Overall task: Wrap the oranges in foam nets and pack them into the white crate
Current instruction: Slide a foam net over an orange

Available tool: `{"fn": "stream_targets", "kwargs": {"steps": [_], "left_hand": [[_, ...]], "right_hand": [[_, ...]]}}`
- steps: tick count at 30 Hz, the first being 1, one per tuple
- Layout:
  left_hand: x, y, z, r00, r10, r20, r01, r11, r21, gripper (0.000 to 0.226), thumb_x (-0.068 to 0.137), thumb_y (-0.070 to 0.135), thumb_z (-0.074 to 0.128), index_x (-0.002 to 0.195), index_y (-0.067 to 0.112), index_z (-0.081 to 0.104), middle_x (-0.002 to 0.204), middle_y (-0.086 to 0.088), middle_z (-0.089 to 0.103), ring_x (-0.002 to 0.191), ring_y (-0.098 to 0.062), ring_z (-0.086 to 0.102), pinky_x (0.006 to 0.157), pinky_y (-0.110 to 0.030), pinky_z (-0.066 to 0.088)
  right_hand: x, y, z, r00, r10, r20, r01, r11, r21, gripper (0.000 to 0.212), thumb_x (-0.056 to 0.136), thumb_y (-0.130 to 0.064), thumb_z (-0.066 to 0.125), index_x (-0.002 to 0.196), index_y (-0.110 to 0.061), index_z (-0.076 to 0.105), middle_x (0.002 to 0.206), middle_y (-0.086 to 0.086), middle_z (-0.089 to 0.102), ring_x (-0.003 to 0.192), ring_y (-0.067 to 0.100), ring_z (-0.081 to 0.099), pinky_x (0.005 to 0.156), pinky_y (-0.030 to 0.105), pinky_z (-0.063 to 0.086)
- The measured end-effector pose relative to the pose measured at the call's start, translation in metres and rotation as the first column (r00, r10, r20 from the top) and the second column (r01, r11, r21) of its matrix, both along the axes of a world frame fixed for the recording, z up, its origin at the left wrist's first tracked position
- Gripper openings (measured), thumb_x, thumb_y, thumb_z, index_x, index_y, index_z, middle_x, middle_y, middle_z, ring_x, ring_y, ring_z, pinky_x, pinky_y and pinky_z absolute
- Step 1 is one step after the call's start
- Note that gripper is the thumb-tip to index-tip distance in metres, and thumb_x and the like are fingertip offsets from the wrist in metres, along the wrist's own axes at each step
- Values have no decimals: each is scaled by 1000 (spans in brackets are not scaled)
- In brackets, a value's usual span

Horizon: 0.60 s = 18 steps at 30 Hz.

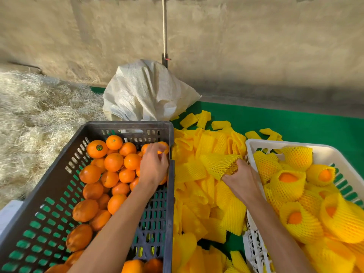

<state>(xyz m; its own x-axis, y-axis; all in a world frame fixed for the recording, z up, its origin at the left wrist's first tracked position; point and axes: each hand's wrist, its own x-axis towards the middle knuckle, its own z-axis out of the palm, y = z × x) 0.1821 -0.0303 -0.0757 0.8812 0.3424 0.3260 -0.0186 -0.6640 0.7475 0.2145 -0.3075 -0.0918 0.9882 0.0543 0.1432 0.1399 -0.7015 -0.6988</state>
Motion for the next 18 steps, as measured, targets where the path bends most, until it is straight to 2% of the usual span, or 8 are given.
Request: {"fn": "stream_targets", "kwargs": {"steps": [2,4,7,9,11,13,15,18], "left_hand": [[-5,14,-27,954,-50,-297,77,994,78,27,97,7,59,124,9,62,120,-18,65,100,-41,65,66,-40,47],[-8,19,-49,862,-88,-499,210,958,194,43,96,14,67,137,14,56,144,-11,52,106,-40,64,72,-44,52],[-7,15,-71,827,-103,-552,321,894,314,63,99,26,67,154,20,38,164,-2,23,119,-37,61,78,-46,57],[-5,13,-81,801,-69,-595,353,857,376,77,103,28,61,165,25,15,172,2,5,132,-29,56,83,-41,58],[-6,10,-85,795,6,-606,338,826,451,81,105,22,59,166,27,6,173,2,-1,125,-27,61,76,-36,57],[-6,6,-80,821,75,-566,289,800,526,70,103,15,59,162,23,21,168,-5,11,105,-29,68,68,-35,53],[-6,2,-66,820,74,-568,279,815,508,51,103,11,58,150,18,40,159,-10,23,98,-33,68,70,-39,54],[-3,4,-36,794,91,-601,260,842,472,35,101,2,58,134,9,54,151,-15,31,107,-39,66,80,-42,55]], "right_hand": [[-1,2,-4,998,18,-55,-18,1000,-4,36,78,-38,78,80,-28,43,83,-1,56,78,21,56,59,28,36],[-1,4,-8,994,46,-101,-45,999,16,35,78,-40,78,89,-24,49,91,2,59,87,26,60,72,39,50],[-2,6,-10,991,61,-121,-59,998,19,38,79,-41,79,100,-20,55,102,3,62,97,27,61,85,49,53],[-3,7,-11,993,64,-101,-63,998,18,38,78,-41,80,98,-23,53,101,1,61,94,25,60,82,47,54],[-4,6,-10,994,67,-87,-68,998,-4,38,78,-42,79,97,-26,51,100,-1,59,93,24,59,77,43,53],[-6,6,-9,992,87,-87,-90,995,-41,36,78,-39,78,92,-29,46,96,-4,54,92,24,58,67,38,47],[-6,6,-8,991,94,-91,-105,985,-135,36,77,-38,75,92,-28,44,93,-9,49,92,26,57,60,33,36],[-4,5,-6,992,88,-91,-110,955,-276,58,79,-41,73,124,-15,48,111,0,54,105,29,58,69,33,37]]}}
